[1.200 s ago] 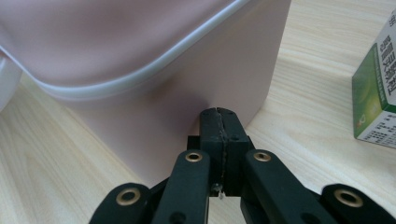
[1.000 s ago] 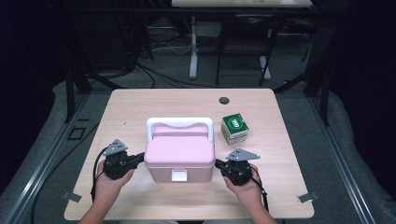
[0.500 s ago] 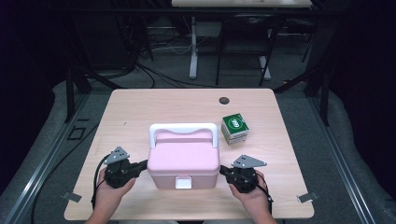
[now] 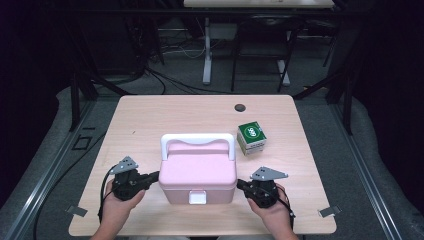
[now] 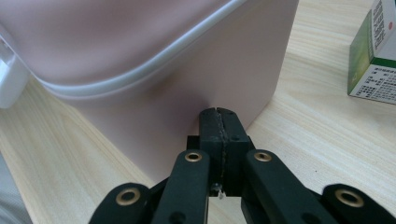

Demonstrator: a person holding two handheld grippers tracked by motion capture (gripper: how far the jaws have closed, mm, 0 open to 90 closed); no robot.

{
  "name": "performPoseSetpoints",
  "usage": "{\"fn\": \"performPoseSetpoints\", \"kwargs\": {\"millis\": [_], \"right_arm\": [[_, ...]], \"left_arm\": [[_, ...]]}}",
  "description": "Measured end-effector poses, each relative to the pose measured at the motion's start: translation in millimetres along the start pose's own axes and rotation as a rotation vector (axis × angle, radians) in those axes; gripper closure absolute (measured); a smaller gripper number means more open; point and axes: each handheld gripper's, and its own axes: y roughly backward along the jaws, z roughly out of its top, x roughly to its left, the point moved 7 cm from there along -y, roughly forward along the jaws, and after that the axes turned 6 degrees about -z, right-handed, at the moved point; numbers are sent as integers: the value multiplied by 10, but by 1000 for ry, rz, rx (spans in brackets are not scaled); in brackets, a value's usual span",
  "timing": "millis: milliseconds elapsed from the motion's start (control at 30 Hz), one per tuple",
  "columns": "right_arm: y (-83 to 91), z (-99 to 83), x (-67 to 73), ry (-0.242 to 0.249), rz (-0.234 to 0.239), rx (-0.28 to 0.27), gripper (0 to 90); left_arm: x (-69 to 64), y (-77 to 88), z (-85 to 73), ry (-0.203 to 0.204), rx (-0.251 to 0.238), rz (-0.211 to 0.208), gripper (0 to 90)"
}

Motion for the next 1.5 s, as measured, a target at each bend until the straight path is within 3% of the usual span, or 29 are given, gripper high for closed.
{"fn": "performPoseSetpoints", "kwargs": {"millis": [300, 500, 767, 800, 933, 1133, 1333, 1500], "right_arm": [[88, 118, -77, -6, -10, -20, 845], [195, 321, -150, -9, -15, -63, 811], [304, 544, -221, -36, 32, -107, 740], [304, 573, -225, -39, 21, -118, 733], [331, 686, -232, -27, 13, -117, 697], [304, 901, -241, -31, 60, -133, 630], [175, 979, -234, -59, 83, -124, 513], [85, 998, -205, -55, 98, -112, 499]], "left_arm": [[6, 100, 129, -13, -30, -2, 822], [21, 180, 267, -9, -48, 13, 761], [-10, 305, 492, -20, -83, 12, 687], [-16, 309, 514, -19, -84, 9, 684], [-43, 298, 584, -32, -83, -4, 675], [-83, 251, 680, -40, -94, -22, 605], [-105, 161, 721, -42, -87, -42, 560], [-93, 79, 724, -34, -72, -43, 552]]}}
